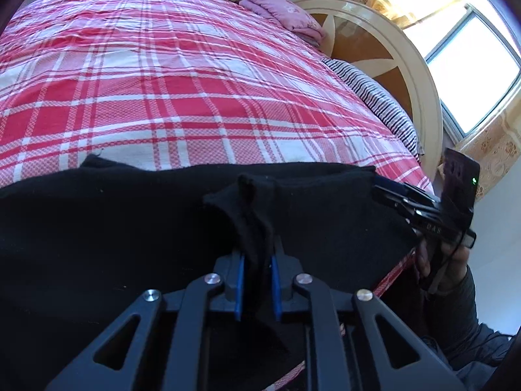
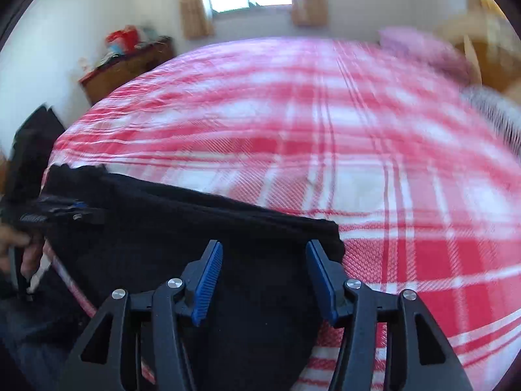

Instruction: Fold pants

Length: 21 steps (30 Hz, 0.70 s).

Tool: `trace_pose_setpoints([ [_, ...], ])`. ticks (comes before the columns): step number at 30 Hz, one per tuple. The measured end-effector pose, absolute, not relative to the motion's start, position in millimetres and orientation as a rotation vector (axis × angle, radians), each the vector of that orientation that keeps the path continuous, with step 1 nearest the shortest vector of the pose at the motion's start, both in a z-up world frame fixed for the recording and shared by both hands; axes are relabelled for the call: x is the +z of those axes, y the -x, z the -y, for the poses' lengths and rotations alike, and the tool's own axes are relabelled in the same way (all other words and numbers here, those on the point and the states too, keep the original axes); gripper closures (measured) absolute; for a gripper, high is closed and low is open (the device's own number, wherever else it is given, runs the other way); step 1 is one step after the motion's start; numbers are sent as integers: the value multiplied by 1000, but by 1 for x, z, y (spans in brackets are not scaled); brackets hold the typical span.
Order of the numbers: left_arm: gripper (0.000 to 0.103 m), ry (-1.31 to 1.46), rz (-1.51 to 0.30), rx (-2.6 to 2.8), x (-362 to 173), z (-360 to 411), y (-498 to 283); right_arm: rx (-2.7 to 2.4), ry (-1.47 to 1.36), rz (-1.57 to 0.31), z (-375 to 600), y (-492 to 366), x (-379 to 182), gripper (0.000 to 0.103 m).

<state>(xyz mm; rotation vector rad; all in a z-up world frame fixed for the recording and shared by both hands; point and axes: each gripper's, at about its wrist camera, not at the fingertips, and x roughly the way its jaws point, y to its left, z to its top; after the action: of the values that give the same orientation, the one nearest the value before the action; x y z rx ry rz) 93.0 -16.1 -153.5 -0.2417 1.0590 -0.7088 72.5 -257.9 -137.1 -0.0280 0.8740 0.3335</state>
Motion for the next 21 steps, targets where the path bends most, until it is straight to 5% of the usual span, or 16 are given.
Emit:
trace_pose_setpoints([
  [4,79,204,-1045,-698,-148,19,-90,319,27,-817,260,-59,-118,48],
  [6,68,170,-1029,-670,-141,18,-86,319,18,-795,259,-51,-111,48],
  [8,44,130,-1004,-642,-136,15,-81,364,46,-791,248,-40,-106,48],
  [10,37,94,-985,-614,-134,10,-76,404,118,-777,231,-25,-105,48],
  [21,36,1,-978,-585,-141,6,-71,444,314,-819,191,-3,-141,46],
])
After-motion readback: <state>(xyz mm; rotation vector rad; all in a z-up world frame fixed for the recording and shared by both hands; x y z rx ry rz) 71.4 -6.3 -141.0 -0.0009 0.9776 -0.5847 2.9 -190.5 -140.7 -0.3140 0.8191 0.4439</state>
